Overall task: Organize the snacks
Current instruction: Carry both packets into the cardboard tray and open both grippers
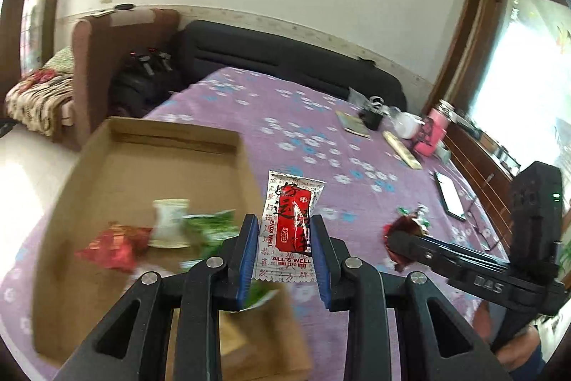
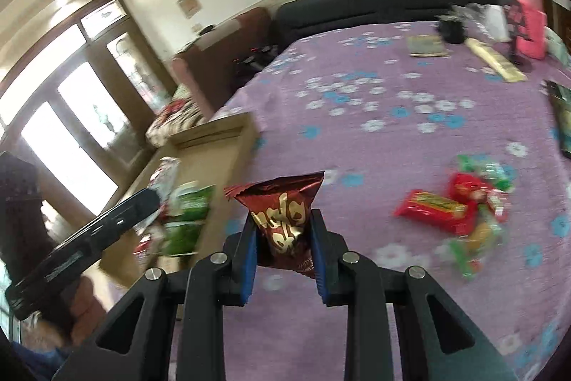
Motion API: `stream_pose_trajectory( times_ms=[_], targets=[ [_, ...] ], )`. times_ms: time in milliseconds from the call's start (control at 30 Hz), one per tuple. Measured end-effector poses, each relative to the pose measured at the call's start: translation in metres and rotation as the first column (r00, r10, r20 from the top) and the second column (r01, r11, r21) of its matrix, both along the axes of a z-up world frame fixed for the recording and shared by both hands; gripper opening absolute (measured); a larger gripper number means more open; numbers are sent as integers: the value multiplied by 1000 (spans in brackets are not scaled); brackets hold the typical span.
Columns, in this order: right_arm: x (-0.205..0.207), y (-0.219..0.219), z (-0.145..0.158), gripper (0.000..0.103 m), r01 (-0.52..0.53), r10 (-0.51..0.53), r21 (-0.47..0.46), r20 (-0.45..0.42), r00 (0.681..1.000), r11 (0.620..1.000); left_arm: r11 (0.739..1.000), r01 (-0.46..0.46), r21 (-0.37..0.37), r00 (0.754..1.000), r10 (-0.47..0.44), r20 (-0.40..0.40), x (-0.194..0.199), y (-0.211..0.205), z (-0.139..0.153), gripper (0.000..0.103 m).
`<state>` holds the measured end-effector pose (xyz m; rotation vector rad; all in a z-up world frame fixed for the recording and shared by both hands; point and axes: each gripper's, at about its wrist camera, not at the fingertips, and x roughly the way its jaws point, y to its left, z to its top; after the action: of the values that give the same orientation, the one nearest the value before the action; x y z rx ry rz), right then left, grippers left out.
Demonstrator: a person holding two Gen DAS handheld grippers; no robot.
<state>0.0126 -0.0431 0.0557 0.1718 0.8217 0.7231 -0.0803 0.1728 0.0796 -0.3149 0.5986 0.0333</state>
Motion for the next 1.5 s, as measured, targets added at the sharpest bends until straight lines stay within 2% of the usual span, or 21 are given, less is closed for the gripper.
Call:
stream_pose_trajectory(
  times_ms=[133, 367, 633, 933, 1500],
  targets=[
    [-17, 32, 8, 26, -86, 86, 5, 5, 996, 996, 999, -49, 13, 999, 50, -3, -14, 23, -5, 30],
    [-45, 94, 7, 26, -228, 229, -50, 14, 973, 972, 990, -137, 13, 990, 138, -42, -29, 59, -23, 31],
    [-58, 135, -4, 26, -296, 300, -109, 17, 954, 949, 982, -185, 23, 979, 186, -78, -31, 75, -43, 31],
    [-60, 143, -22, 26, -313, 316, -137, 8, 949, 940, 979, -201, 16, 973, 201, -109, -23, 81, -58, 31],
    [-63, 144, -39, 27, -318, 325, -160, 18, 946, 934, 976, -215, 30, 971, 217, -95, -21, 79, -60, 32]
  ],
)
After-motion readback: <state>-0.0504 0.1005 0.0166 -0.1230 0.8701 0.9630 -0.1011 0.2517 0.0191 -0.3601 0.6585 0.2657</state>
